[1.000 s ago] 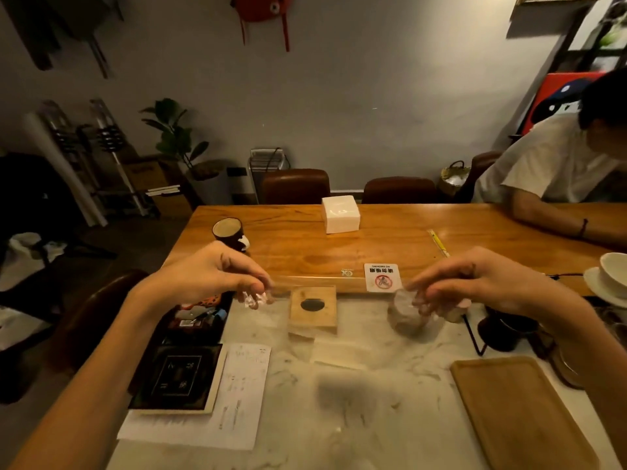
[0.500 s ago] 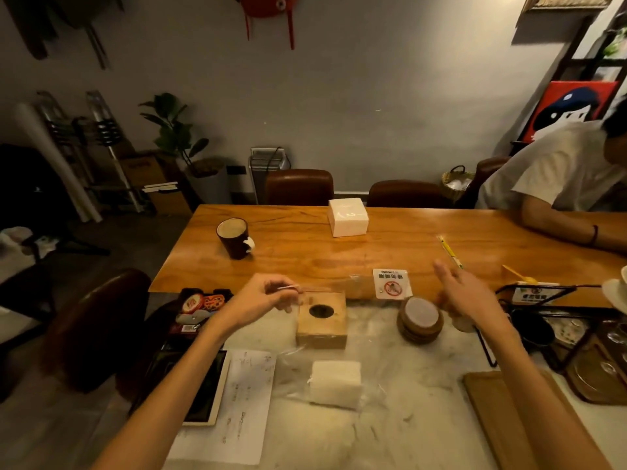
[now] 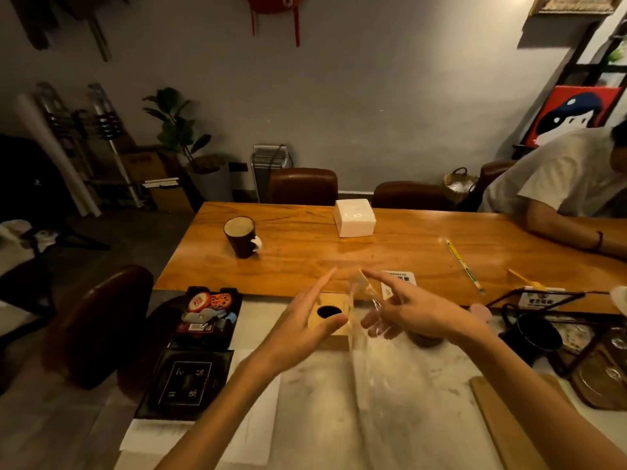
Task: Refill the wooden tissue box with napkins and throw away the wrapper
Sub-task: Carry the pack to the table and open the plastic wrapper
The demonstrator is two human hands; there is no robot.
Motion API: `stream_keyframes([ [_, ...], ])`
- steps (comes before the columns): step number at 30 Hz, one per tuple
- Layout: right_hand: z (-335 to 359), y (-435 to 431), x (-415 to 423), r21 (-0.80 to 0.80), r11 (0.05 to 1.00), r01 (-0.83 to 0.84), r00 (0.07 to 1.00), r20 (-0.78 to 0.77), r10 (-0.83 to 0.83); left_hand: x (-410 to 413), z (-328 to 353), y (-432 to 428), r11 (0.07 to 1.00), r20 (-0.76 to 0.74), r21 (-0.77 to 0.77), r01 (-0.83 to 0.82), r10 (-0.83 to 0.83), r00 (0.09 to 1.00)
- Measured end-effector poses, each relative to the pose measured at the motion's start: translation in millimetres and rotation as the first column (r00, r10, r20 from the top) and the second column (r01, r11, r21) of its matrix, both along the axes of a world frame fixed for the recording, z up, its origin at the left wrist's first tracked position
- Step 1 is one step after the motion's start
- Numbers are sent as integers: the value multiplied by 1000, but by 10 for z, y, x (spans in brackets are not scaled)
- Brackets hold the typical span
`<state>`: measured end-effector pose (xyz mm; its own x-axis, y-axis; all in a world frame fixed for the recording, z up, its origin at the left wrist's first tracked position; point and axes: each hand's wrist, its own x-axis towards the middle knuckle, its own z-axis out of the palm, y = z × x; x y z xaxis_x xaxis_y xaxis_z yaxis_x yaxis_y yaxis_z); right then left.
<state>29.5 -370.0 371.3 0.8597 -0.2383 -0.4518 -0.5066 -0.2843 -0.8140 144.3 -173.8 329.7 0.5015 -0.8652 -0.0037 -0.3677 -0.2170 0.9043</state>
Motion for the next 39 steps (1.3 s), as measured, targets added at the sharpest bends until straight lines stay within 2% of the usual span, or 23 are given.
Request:
stream_keyframes([
  [3, 269, -18, -183, 28, 965, -259, 964, -46, 261, 204, 3, -208, 982, -191, 30, 186, -177, 966],
  [5, 433, -96, -253, 68, 955, -290, 955, -45, 293, 228, 12, -339, 965, -245, -14, 263, -258, 935],
  [7, 506, -191, -281, -21, 982, -187, 982, -15, 186, 188, 2, -408, 966, -275, -98, 238, -256, 927],
  [9, 443, -225, -273, -273, 961, 35, 992, 124, -1, 127, -37, -432, 977, -339, -153, 148, -193, 921],
  [10, 370, -206, -261, -450, 877, 167, 966, 253, -54, 94, -51, -431, 982, -364, -161, 102, -155, 919],
  [11, 287, -151, -249, -600, 743, 297, 914, 403, -39, 67, -68, -424, 984, -377, -163, 65, -124, 918],
  [12, 197, -66, -235, -689, 606, 397, 852, 523, 37, 43, -90, -411, 986, -382, -159, 40, -99, 919],
  [13, 104, 41, -216, -728, 523, 443, 809, 576, 117, 24, -119, -400, 988, -384, -154, 24, -82, 920],
  [15, -85, 234, -151, -778, 496, 386, 818, 538, 207, 5, -164, -366, 989, -365, -148, 6, -60, 929],
  [17, -264, 364, -61, -816, 505, 280, 865, 443, 236, 8, -208, -313, 987, -330, -162, -8, -46, 943],
  [19, -384, 427, 29, -826, 510, 239, 875, 411, 256, 25, -240, -238, 985, -283, -171, -17, -33, 959],
  [27, -354, 517, 295, -820, 536, 202, 831, 433, 349, 116, -299, -35, 980, -185, -160, -118, 87, 979],
  [31, -369, 598, 372, -816, 519, 256, 842, 452, 295, 113, -343, -46, 952, -209, -178, -250, 212, 955],
  [34, -233, 383, 485, -683, 602, 413, 796, 592, 126, 135, -390, -40, 936, -230, -180, -304, 260, 938],
  [35, -195, 286, 508, -624, 673, 398, 789, 607, 95, 147, -398, -33, 935, -237, -185, -303, 257, 937],
  [37, -161, 109, 476, -457, 862, 219, 818, 567, 93, 192, -414, -4, 937, -249, -198, -289, 237, 939],
  [38, -187, 5, 413, -378, 912, 161, 829, 553, 82, 227, -416, 26, 938, -257, -205, -278, 223, 941],
  [39, -254, -110, 327, -326, 926, 188, 833, 553, 26, 268, -419, 65, 941, -263, -212, -264, 205, 943],
])
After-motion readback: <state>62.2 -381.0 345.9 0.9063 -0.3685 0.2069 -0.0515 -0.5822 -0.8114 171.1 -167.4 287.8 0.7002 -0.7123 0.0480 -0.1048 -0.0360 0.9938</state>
